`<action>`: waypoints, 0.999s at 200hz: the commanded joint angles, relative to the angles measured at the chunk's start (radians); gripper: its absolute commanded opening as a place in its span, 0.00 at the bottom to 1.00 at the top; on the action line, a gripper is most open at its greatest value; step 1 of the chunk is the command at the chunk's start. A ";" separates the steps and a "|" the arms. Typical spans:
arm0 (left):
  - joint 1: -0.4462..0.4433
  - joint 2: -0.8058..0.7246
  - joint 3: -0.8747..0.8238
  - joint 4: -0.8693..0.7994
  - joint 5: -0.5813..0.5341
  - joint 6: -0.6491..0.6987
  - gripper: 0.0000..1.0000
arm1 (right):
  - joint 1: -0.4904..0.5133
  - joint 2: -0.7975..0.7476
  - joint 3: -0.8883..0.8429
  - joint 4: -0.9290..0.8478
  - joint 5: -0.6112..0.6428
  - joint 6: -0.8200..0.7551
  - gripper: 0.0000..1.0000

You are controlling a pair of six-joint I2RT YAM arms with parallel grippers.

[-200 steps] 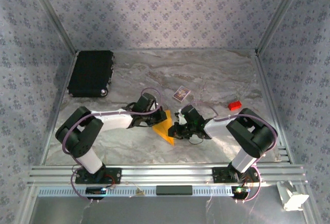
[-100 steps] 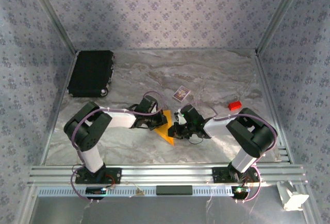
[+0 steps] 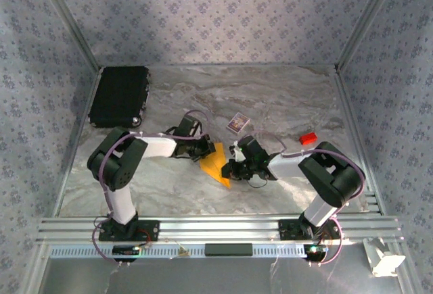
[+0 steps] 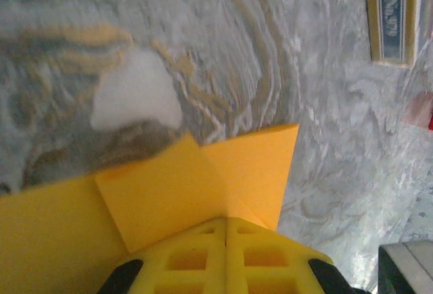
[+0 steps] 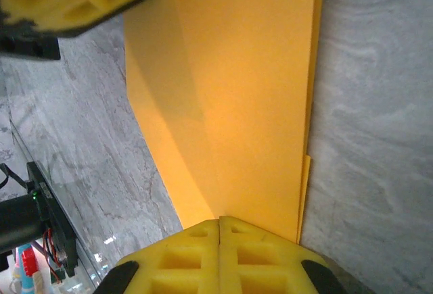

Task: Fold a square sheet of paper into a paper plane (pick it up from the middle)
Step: Fourth fold the wing at the center of the table.

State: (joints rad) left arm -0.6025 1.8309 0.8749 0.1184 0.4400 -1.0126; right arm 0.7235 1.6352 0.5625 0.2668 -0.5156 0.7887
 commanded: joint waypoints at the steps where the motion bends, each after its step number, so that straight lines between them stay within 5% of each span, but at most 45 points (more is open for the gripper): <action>1: 0.057 0.060 0.045 -0.038 -0.080 0.057 0.00 | -0.010 0.034 -0.052 -0.264 0.074 -0.041 0.00; 142: 0.171 0.076 0.087 -0.001 -0.038 0.120 0.00 | -0.018 0.054 -0.016 -0.311 0.059 -0.080 0.00; 200: 0.166 -0.107 0.055 -0.063 -0.088 0.142 0.06 | -0.025 0.050 0.007 -0.331 0.048 -0.100 0.00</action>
State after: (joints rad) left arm -0.4423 1.8324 0.9398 0.0780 0.4065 -0.9016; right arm 0.7025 1.6306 0.6060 0.1570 -0.5137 0.7193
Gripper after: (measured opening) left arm 0.049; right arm 0.051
